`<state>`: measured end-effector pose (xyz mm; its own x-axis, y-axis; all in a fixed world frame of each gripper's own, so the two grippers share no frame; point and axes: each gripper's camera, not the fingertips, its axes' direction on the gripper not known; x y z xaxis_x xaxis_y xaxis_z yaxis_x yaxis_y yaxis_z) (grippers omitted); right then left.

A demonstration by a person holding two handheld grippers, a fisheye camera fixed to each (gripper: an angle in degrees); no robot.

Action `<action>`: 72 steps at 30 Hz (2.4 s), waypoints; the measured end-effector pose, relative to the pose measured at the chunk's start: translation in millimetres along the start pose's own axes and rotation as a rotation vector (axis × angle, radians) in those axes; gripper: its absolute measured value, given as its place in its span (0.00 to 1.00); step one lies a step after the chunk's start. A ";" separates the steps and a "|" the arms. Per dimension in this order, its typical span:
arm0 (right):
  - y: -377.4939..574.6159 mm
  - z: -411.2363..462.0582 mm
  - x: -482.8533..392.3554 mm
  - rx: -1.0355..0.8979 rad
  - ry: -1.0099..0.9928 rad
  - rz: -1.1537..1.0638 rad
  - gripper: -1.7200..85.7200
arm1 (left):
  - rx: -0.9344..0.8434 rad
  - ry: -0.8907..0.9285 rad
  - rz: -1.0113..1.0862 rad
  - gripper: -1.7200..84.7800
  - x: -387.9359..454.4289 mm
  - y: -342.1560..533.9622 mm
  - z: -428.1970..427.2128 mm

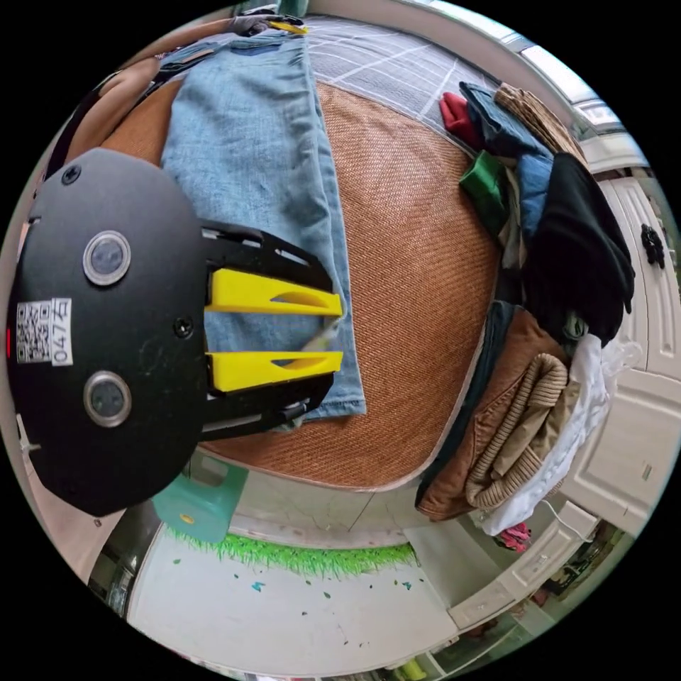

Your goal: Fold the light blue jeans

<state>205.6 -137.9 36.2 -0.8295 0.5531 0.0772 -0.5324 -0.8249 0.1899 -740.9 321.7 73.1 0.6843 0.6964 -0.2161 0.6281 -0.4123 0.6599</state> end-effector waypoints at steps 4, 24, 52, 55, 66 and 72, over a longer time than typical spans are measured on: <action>28.5 -35.9 24.0 0.188 -0.001 -0.048 0.11 | 0.013 0.019 0.132 0.07 57.7 -4.7 -13.1; 157.1 18.6 114.2 0.150 -0.119 0.136 0.10 | -0.293 0.058 0.601 0.02 332.7 159.4 -9.7; 354.5 -107.7 9.8 0.233 -0.256 -0.149 0.09 | -0.426 -0.001 0.654 0.01 340.2 61.5 -73.1; 365.3 -111.7 -134.6 0.229 -0.550 -0.579 0.07 | -0.384 0.111 0.601 0.01 314.7 52.5 -105.7; 376.1 -66.9 -400.9 0.185 -0.403 -1.179 0.07 | 0.020 -0.005 0.338 0.06 150.7 39.7 -260.4; 411.6 -62.6 -407.3 0.264 -0.281 -1.320 0.07 | -0.044 0.029 0.145 0.07 51.7 38.0 -234.7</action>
<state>313.8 -710.1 21.7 0.3407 0.9329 -0.1166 -0.8176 0.3553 0.4531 -768.6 479.9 255.9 0.7552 0.6484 -0.0964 0.5064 -0.4837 0.7138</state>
